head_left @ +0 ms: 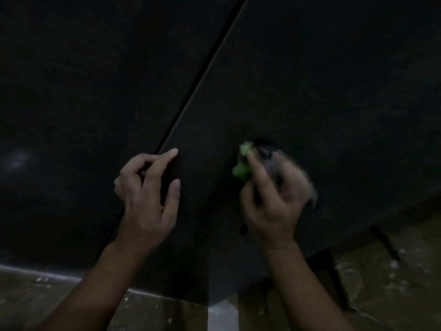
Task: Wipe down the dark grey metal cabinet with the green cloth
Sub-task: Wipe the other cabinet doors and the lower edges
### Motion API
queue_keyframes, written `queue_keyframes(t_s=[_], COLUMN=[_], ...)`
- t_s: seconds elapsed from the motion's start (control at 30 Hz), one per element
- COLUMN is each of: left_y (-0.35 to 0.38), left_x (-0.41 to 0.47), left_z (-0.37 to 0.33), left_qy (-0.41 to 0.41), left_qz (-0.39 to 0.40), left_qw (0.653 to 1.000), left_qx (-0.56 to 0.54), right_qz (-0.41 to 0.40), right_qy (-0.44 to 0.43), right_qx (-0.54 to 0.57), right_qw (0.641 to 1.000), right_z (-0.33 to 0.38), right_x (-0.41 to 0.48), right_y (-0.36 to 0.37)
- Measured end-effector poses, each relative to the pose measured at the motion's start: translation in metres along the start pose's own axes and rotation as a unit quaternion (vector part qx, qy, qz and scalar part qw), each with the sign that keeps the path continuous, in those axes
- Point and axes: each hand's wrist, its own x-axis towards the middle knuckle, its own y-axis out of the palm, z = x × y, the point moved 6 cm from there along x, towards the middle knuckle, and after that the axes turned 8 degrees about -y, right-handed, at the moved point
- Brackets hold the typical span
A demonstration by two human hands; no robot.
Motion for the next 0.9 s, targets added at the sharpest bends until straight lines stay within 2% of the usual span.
queue_keyframes(t_s=[0.07,0.13,0.2,0.23,0.3,0.4,0.47,0.53,0.6,0.67,0.77,0.83,0.9], left_y=[-0.003,-0.005,-0.008,-0.01,-0.011,-0.009,-0.008,-0.005,-0.002,0.001,0.01,0.021,0.035], left_x=[0.006,0.012,0.02,0.023,0.03,0.04,0.047,0.051,0.051,0.047,0.033,0.019,0.002], left_z=[-0.005,-0.012,-0.019,-0.023,-0.035,-0.05,-0.058,-0.066,-0.071,-0.072,-0.071,-0.067,-0.061], left_qy=[-0.002,-0.002,-0.005,-0.003,0.008,0.018,0.02,0.018,0.008,0.002,0.026,0.046,0.066], left_qz=[-0.009,-0.001,0.005,0.007,0.012,0.026,0.031,0.029,0.019,0.0,-0.015,-0.005,0.007], left_qw=[1.0,1.0,1.0,1.0,0.999,0.999,0.999,0.999,0.999,1.0,1.0,0.999,0.997], left_qx=[-0.002,-0.007,-0.019,-0.025,-0.031,-0.033,-0.031,-0.032,-0.033,-0.026,-0.006,0.015,0.049], right_qz=[0.101,0.157,0.148,0.125,0.076,0.005,-0.045,-0.071,-0.046,-0.001,0.051,0.068,0.083], right_qy=[-0.114,-0.209,-0.271,-0.275,-0.234,-0.119,-0.021,0.029,-0.003,-0.075,-0.137,-0.103,-0.024], right_qx=[-0.008,-0.021,-0.03,-0.037,-0.058,-0.08,-0.06,-0.042,-0.034,-0.024,-0.022,-0.015,-0.006], right_qw=[0.988,0.965,0.951,0.953,0.968,0.99,0.997,0.996,0.998,0.997,0.989,0.992,0.996], right_z=[0.019,0.024,0.013,0.001,-0.034,-0.084,-0.1,-0.096,-0.076,-0.049,-0.018,-0.007,0.0], right_x=[-0.014,-0.015,0.007,0.028,0.08,0.154,0.183,0.19,0.177,0.146,0.081,0.032,-0.017], right_y=[0.01,0.008,-0.003,-0.012,-0.036,-0.069,-0.079,-0.076,-0.064,-0.047,-0.022,-0.01,-0.004])
